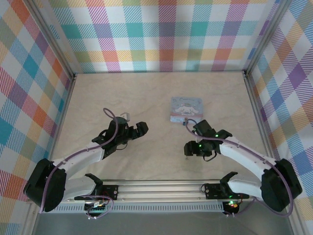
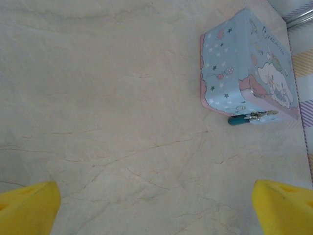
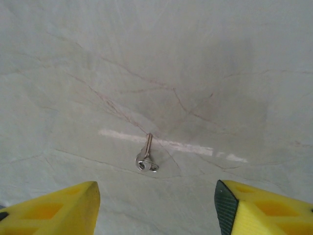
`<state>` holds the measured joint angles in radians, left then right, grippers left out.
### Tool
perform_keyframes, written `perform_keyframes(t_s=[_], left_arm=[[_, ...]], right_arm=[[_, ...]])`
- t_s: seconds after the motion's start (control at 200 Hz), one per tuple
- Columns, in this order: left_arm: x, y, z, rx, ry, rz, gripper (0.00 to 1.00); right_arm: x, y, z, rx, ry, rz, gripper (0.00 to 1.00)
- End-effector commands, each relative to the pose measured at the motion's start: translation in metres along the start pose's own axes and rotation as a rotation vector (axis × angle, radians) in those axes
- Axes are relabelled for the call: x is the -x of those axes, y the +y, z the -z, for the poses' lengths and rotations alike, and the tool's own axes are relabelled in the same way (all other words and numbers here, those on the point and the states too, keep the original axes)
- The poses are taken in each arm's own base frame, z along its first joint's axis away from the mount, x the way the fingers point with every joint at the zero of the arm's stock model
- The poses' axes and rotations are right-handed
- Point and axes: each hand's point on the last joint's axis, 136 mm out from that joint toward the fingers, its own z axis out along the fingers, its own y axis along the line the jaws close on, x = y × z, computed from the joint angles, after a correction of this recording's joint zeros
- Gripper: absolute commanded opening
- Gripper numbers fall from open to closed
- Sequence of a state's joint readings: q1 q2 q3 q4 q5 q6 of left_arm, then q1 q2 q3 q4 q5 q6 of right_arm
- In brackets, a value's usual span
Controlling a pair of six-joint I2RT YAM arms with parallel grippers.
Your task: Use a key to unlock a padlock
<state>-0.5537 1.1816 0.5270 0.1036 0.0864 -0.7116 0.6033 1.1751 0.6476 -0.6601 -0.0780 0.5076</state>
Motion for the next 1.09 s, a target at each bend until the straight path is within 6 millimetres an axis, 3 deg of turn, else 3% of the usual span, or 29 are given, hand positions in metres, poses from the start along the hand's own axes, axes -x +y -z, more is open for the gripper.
perform_keyframes(t_s=[0.0, 0.355, 1.09], left_arm=[[0.006, -0.011, -0.004, -0.016, -0.017, 0.002, 1.00], [0.004, -0.011, -0.004, 0.003, -0.013, -0.010, 1.00], [0.000, -0.005, -0.005, 0.025, -0.001, -0.014, 1.00]], right_arm=[[0.002, 0.006, -0.007, -0.043, 0.038, 0.013, 0.60], [0.000, 0.012, -0.031, -0.153, 0.125, 0.068, 0.47], [-0.016, 0.005, -0.043, -0.195, 0.198, 0.063, 0.32]])
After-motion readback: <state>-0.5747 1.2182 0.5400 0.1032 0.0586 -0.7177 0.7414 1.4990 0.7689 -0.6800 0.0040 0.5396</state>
